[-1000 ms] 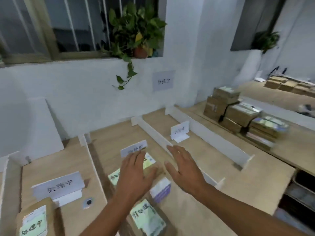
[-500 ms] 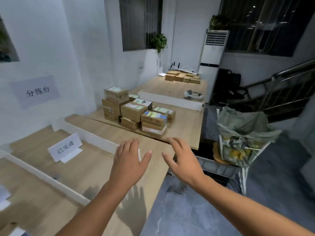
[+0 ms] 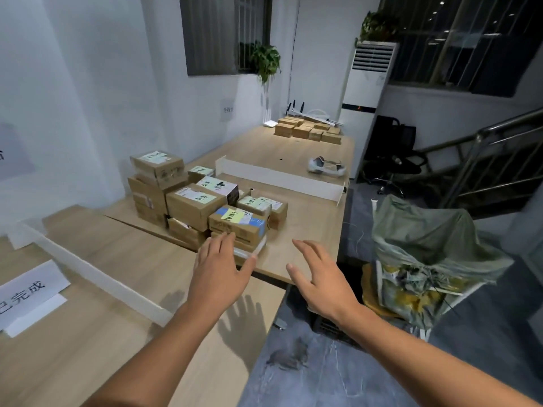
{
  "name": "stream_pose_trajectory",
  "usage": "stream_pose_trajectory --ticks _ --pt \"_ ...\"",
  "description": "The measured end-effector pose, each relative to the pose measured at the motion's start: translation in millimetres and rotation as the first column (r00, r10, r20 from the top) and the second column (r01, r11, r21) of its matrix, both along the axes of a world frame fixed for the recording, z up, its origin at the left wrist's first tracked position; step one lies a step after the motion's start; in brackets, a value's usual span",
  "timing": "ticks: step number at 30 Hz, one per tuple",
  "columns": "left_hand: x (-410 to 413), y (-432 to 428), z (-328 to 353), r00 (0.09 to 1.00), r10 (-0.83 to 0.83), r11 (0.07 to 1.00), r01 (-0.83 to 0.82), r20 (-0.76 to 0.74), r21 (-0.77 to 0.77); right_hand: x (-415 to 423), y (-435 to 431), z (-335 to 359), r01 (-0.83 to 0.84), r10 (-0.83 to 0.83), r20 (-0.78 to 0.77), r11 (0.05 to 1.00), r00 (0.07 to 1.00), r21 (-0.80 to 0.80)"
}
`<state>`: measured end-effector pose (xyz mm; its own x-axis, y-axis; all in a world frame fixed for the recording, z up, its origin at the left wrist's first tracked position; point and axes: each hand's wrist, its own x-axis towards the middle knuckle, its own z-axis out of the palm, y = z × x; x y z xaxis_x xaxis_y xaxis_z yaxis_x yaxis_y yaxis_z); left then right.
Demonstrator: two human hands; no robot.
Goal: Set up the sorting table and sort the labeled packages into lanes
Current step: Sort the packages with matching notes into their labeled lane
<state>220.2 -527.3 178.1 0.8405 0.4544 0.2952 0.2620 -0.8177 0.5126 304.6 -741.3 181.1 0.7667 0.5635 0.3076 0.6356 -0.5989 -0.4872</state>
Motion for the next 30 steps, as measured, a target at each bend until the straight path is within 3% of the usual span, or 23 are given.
stream_pose_trajectory --ticks 10,16,22,30 --pt "165 34 -22 0.990 0.088 0.995 -0.092 -0.109 -0.038 185 50 -14 -0.145 0.145 -0.055 0.989 0.988 -0.003" --pt "246 56 -53 0.946 0.290 0.954 -0.298 -0.145 -0.037 316 101 -51 -0.365 0.362 -0.131 0.931 0.923 0.005" --pt "302 65 -77 0.835 0.517 0.815 -0.547 -0.188 -0.191 410 163 -81 -0.600 0.569 -0.299 0.800 0.766 -0.013" --pt "349 97 -128 0.727 0.642 0.609 -0.676 -0.242 -0.415 450 255 -126 -0.736 0.618 -0.457 0.664 0.639 -0.131"
